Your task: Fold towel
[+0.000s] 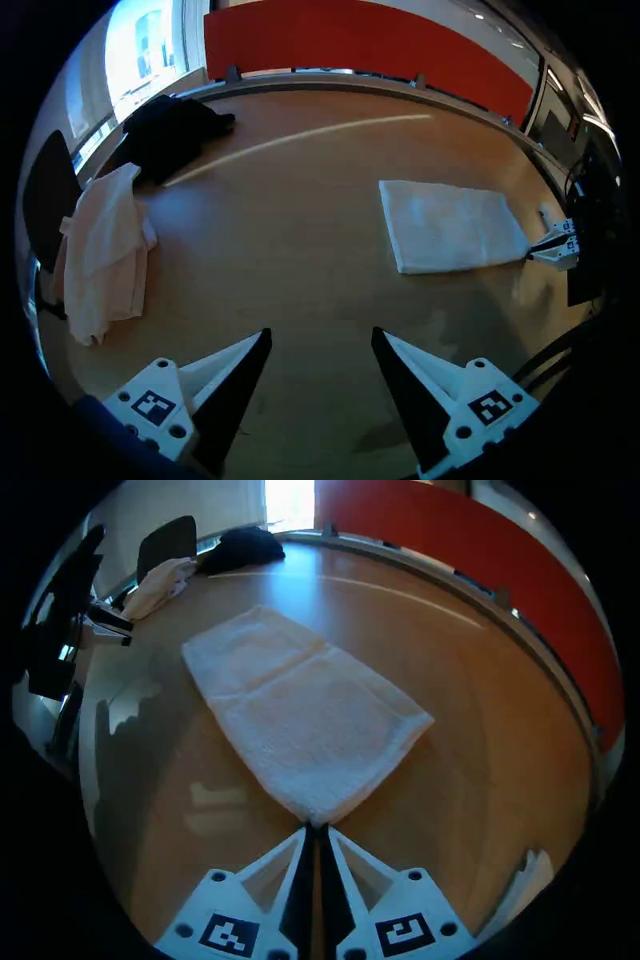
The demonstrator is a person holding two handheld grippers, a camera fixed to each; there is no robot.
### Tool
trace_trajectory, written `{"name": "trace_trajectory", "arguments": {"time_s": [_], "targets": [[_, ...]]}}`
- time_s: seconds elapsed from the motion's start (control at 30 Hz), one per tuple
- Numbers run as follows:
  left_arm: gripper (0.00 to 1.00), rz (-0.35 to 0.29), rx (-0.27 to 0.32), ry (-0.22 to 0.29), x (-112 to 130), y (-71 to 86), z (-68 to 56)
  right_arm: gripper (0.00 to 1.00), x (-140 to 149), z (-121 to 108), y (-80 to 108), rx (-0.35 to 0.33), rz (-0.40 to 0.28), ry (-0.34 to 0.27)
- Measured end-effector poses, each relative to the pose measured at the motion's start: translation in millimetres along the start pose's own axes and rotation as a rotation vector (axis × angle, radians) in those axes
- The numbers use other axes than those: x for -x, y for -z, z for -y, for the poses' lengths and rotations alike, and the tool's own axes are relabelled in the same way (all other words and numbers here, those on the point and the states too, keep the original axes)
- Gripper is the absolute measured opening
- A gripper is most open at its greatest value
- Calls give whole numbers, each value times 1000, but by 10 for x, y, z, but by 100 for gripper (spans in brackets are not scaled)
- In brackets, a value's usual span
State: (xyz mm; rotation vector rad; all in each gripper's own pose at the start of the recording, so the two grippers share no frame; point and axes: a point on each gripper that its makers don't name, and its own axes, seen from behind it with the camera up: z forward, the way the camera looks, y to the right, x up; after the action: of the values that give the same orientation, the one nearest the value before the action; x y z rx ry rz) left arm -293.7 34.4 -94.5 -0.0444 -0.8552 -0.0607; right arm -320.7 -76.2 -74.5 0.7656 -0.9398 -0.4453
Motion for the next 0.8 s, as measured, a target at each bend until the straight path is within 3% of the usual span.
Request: {"name": "trace_trajectory", "arguments": {"time_s": [0.37, 0.8], "targets": [[92, 3, 1, -5, 0, 3, 9, 12, -178, -71, 125, 31, -38, 18], [93, -2, 1, -7, -50, 1, 15, 12, -524, -308, 615, 114, -120, 28]]}}
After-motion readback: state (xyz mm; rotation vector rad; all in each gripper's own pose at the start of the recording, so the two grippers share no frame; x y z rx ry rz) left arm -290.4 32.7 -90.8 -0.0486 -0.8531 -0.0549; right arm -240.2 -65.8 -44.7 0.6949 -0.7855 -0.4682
